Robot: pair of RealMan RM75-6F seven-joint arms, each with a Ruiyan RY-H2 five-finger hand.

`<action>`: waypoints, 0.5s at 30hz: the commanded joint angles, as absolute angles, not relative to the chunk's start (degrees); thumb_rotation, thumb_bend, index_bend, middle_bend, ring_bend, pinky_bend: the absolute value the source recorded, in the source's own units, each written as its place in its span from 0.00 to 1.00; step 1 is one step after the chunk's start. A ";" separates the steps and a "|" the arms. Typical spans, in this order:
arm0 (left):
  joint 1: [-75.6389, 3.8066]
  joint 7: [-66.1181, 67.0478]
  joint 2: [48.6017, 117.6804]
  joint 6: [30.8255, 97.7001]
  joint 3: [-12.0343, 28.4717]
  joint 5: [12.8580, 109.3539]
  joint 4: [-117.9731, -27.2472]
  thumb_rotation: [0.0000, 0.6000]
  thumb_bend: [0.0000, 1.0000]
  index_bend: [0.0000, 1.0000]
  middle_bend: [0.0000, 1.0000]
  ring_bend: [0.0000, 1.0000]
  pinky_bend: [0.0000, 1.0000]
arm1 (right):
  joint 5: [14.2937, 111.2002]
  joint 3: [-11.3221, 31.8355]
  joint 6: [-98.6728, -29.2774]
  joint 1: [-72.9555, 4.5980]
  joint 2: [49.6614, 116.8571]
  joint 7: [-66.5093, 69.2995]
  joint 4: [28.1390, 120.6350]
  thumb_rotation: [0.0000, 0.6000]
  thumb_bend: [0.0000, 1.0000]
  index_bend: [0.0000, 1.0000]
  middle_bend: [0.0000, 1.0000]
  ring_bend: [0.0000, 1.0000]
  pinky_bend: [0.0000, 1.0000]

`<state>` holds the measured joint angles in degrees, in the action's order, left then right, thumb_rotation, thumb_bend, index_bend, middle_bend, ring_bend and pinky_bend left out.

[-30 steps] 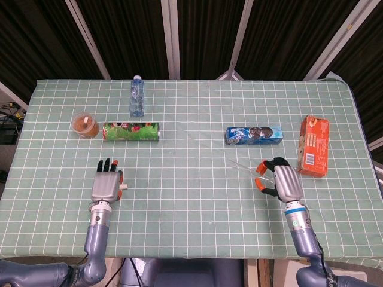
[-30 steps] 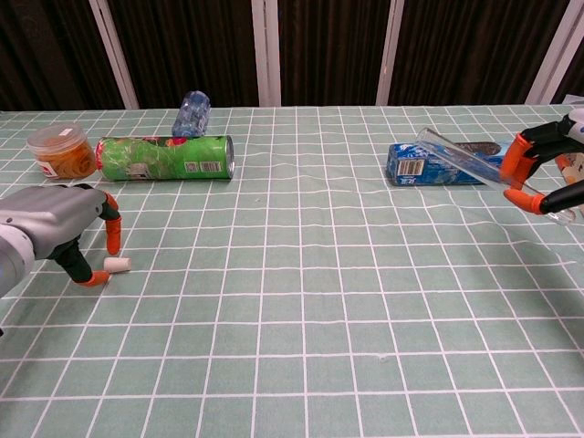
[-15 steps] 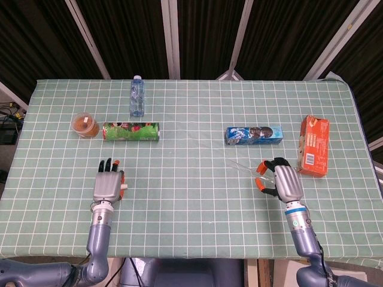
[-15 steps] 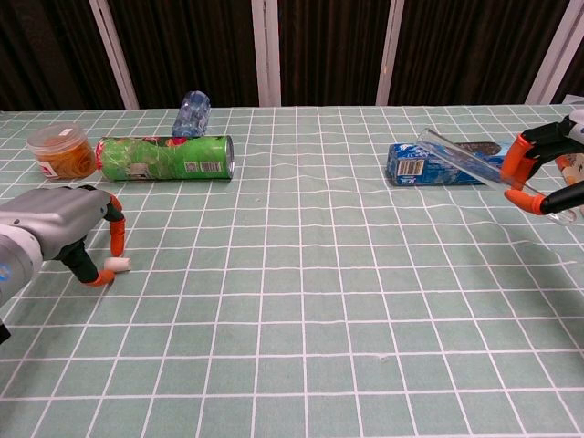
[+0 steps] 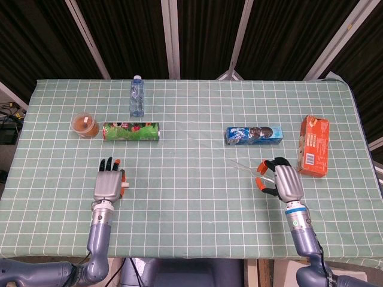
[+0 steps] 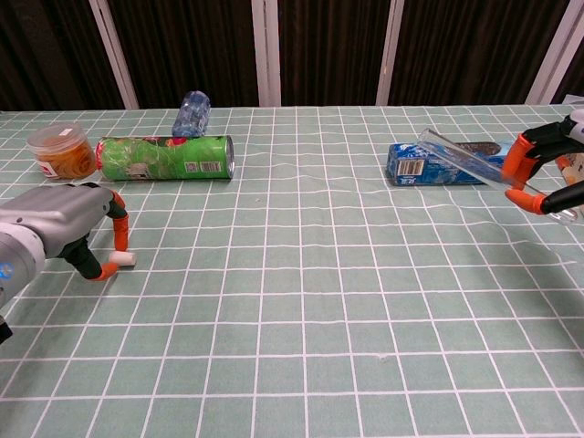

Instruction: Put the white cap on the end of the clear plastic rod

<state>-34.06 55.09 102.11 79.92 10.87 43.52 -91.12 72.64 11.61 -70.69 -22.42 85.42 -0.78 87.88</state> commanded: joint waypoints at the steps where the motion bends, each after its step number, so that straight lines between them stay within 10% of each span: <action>1: -34.19 54.35 101.63 79.89 10.77 44.85 -91.76 1.00 0.52 0.54 0.13 0.00 0.00 | 72.60 11.61 -70.70 -22.40 85.41 -0.78 87.88 1.00 0.59 0.78 0.59 0.38 0.22; 15: -40.61 58.26 94.27 79.28 18.24 50.41 -102.31 1.00 0.52 0.55 0.13 0.00 0.00 | 71.61 13.00 -71.06 -23.21 84.82 -4.30 90.11 1.00 0.60 0.78 0.59 0.38 0.22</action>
